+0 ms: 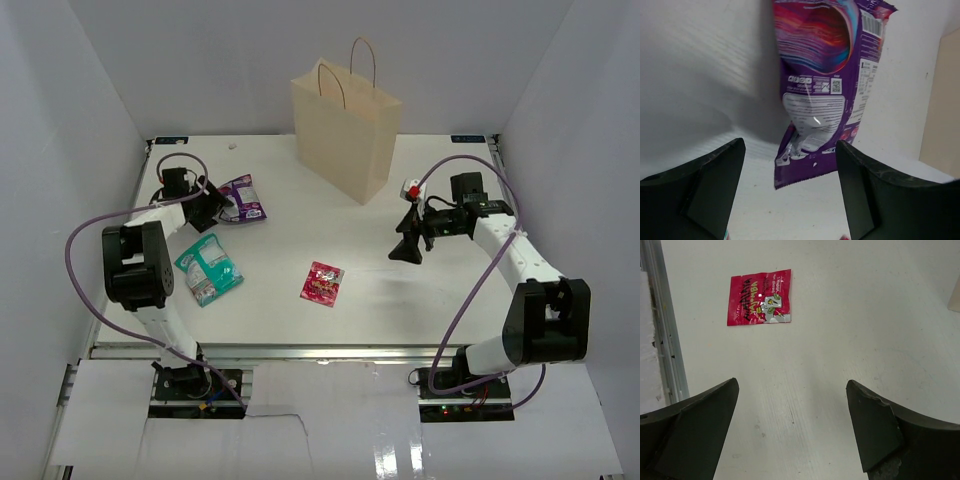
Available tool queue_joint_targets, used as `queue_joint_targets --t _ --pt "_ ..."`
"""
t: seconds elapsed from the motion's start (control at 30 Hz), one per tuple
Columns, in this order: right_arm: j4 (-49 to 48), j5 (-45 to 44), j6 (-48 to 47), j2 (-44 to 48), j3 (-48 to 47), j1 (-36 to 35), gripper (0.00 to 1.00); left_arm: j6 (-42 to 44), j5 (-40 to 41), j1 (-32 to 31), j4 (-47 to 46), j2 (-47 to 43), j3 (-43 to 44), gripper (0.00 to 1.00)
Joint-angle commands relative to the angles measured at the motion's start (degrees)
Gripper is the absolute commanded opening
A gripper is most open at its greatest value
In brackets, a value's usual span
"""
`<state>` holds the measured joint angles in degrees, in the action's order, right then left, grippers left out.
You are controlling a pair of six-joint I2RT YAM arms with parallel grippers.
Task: Place the snacks into the paper bag
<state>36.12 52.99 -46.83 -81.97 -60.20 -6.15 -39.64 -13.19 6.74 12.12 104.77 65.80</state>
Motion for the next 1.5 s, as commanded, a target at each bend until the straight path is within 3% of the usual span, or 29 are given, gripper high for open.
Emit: queue_joint_targets --t 0.0,0.3,0.57,0.87,1.0,1.13,1.47 --pt "-1.5 2.9 0.1 -0.1 -2.7 -0.7 0.93 3.2 -6.1 -0.2 -5.0 2.4 4.3 0.82" --pt "-3.2 2.6 2.4 -2.6 -4.0 -1.7 0.93 3.4 -10.0 -0.2 -4.7 6.6 6.8 0.65" --pt "-3.2 1.9 2.9 -3.6 -4.6 -3.2 0.93 2.9 -9.7 0.1 -4.9 5.5 4.8 0.27" --pt "-2.5 1.2 2.7 -5.0 -5.5 -4.7 0.93 4.4 -11.4 0.1 -5.2 2.9 4.7 0.01" --pt "-1.4 1.1 2.0 -5.4 -6.2 -5.1 0.93 4.4 -12.4 0.1 -7.1 -1.2 4.7 0.0" --pt "-0.9 1.0 1.2 -5.8 -6.5 -5.3 0.93 -0.9 -13.5 -0.3 -10.7 -8.4 6.0 0.0" --pt "0.2 0.9 0.5 -7.1 -8.3 -5.4 0.93 -13.1 -12.9 -10.8 -16.7 -11.0 22.4 0.0"
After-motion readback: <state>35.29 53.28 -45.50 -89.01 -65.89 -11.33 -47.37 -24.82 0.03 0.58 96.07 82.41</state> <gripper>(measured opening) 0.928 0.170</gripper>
